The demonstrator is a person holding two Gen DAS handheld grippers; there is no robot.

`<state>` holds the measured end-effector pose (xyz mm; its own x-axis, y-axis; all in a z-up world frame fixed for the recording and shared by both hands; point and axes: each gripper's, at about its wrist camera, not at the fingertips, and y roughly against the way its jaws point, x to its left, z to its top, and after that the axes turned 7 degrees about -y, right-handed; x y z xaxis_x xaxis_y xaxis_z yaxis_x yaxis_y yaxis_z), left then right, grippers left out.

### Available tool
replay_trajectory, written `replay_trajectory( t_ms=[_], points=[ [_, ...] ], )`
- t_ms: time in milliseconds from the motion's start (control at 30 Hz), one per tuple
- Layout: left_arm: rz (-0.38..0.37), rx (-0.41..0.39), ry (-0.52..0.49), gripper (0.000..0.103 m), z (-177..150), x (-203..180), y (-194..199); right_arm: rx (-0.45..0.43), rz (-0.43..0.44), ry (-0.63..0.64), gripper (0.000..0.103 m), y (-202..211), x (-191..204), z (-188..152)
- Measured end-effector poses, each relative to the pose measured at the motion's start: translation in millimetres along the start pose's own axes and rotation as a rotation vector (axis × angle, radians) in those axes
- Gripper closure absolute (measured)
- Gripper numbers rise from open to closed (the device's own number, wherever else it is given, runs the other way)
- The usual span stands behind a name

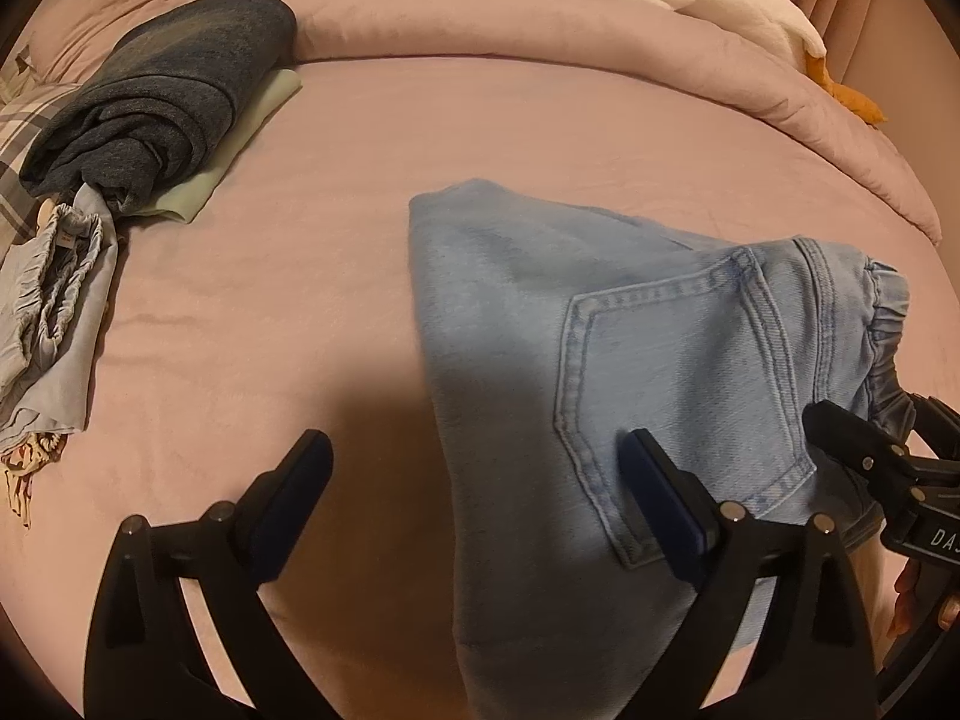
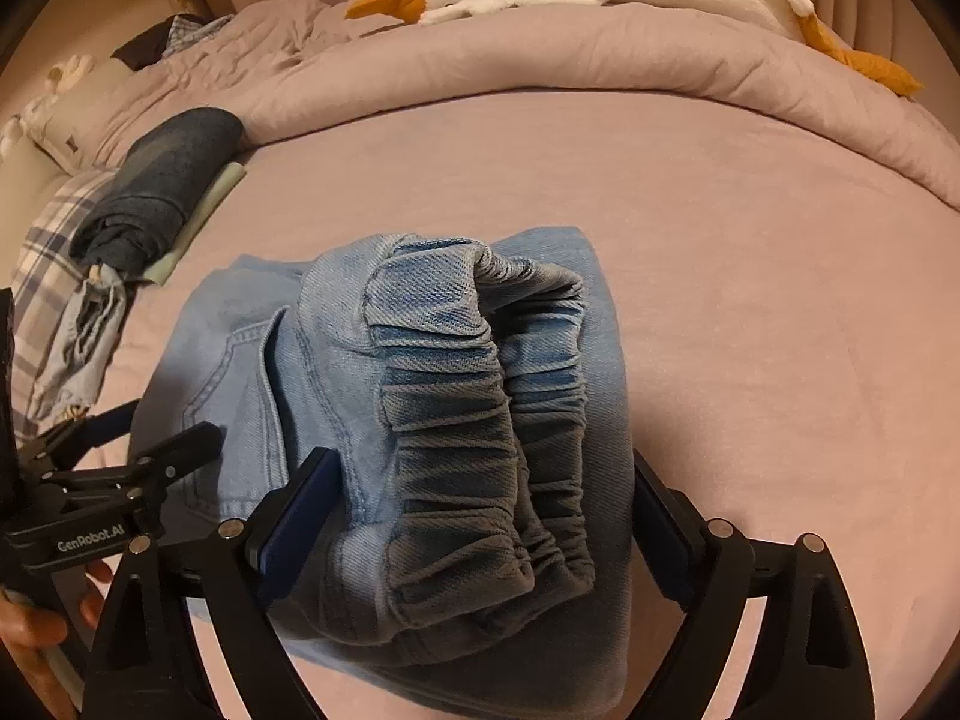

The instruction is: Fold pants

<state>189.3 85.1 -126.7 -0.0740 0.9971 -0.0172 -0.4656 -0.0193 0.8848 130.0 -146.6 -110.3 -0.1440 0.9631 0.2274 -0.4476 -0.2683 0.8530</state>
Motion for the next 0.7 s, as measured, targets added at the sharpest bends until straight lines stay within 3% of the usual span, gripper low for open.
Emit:
replay_trajectory(
  t_ms=[167,700],
  points=[
    [0.015,0.009,0.005,0.002,-1,0,1,0.002,-0.008,0.005,0.012,1,0,0],
    [0.028,0.000,0.021,0.001,-5,-1,16,-0.019,-0.035,0.012,0.011,11,1,-2]
  ],
)
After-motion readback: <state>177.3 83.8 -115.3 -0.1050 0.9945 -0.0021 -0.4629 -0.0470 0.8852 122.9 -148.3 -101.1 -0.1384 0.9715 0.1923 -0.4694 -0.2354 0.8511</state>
